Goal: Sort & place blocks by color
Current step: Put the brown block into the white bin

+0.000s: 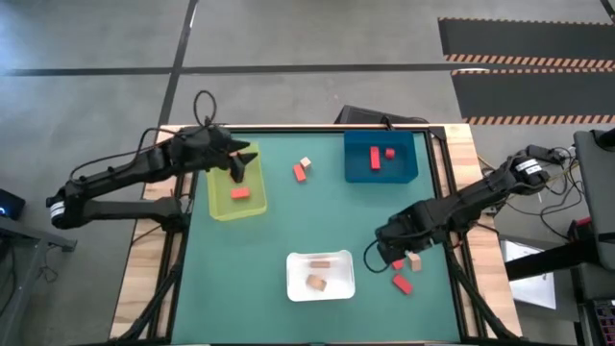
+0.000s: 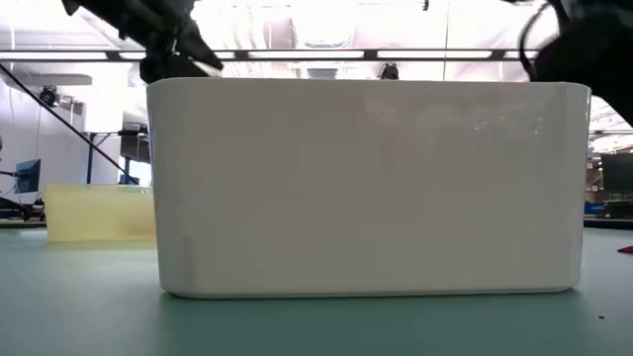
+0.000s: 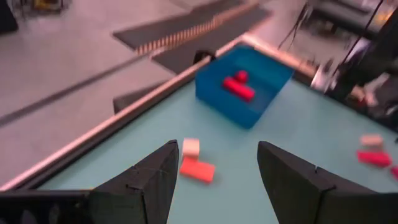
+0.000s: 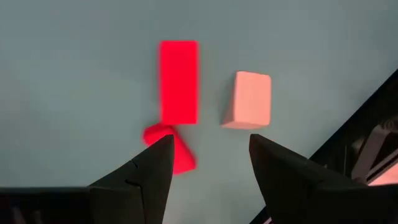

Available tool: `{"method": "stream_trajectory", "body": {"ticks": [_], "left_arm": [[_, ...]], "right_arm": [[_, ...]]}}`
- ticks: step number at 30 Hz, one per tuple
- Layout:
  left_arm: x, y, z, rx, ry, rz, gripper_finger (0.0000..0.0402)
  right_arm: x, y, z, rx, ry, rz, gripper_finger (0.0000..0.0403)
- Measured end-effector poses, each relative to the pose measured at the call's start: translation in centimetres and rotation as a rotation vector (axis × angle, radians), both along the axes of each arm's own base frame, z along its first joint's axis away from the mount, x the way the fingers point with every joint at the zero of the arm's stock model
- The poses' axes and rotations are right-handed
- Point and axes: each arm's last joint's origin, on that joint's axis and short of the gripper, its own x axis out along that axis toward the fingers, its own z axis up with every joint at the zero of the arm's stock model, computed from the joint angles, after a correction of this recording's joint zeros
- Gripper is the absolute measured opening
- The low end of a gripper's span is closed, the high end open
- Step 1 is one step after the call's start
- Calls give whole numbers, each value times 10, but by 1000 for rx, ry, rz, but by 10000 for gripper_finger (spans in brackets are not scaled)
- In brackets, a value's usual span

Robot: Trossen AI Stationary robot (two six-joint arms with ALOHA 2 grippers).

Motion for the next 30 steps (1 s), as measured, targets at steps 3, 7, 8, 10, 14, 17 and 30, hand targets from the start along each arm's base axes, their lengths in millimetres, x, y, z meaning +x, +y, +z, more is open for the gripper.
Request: {"method": "stream_trajectory", "body": {"ticks": [3,7,8,10,14,17,30], "left_arm": [[-2,-1,6,-1,-73,10,203],[-3,-2,12,-24,-151,24,203],[-3,-2,13,-32,-169,28,203],[-4,-2,15,-49,-201,32,203],[-2,-4,18,-94,-264,27,203],[1,-7,22,-103,-317,-7,203],[13,-24,37,-160,-519,-134,203]], "right_arm": [[-11,0,-14,-11,37,-12,201],[-22,-3,-29,-7,91,-14,201],[-24,-4,-32,-10,99,-9,201],[-26,-5,-37,-8,93,-2,201],[-26,-5,-43,13,71,-2,201],[-25,-4,-48,37,46,-4,201],[-39,2,-61,64,98,36,179]]}}
